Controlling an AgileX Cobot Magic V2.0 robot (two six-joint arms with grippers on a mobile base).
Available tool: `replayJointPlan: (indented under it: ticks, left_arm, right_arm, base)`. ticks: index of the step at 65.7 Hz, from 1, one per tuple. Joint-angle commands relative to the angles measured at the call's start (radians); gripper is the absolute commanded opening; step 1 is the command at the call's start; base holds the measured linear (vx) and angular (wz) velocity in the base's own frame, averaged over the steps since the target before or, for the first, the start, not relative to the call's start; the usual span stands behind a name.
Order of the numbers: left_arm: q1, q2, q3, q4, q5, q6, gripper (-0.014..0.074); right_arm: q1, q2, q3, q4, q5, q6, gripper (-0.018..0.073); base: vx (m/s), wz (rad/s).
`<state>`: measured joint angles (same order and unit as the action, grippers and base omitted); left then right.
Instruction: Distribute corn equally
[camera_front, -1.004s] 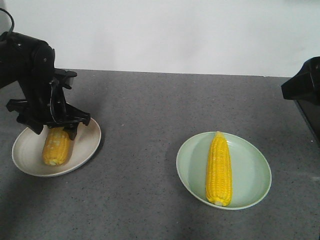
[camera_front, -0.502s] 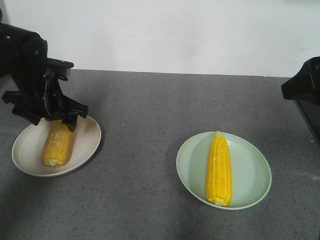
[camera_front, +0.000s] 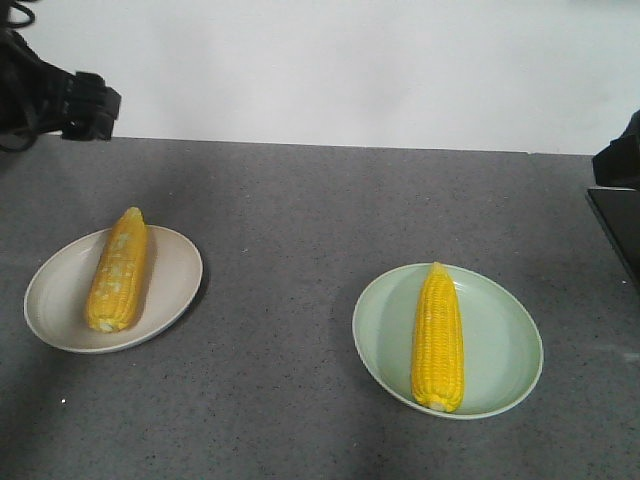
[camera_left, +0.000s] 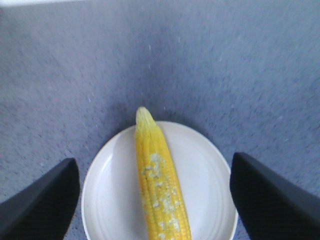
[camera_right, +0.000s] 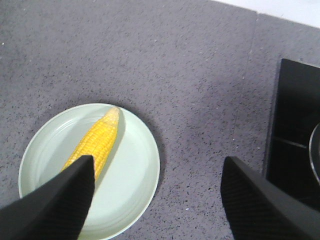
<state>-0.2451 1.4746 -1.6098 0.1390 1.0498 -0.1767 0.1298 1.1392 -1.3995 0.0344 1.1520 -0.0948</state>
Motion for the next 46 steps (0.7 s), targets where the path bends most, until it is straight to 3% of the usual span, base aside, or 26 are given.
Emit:
replayJointPlan:
  ticks: [1, 17, 34, 46]
  left_arm:
    - [-0.003, -0.096, -0.02, 0.005, -0.077, -0.003, 0.059]
    - [-0.003, -0.324, 0.229, 0.005, -0.277, 0.0, 0.059]
    - [-0.003, -0.601, 0.616, 0.005, -0.615, -0.007, 0.059]
    - [-0.003, -0.773, 0.835, 0.005, -0.727, -0.009, 0.059]
  right_arm:
    - [-0.007, -0.049, -0.025, -0.034, -0.071, 0.023, 0.0522]
    - [-0.007, -0.155, 0.054, -0.105, -0.154, 0.061, 0.0522]
    - [-0.007, -0.335, 0.294, -0.112, -0.333, 0.075, 0.0522]
    - [-0.007, -0.476, 0.462, -0.115, -0.48, 0.08, 0.0522]
  base:
    - [0.0, 0.0]
    - [0.0, 0.0]
    - [0.0, 0.0]
    - [0.0, 0.0]
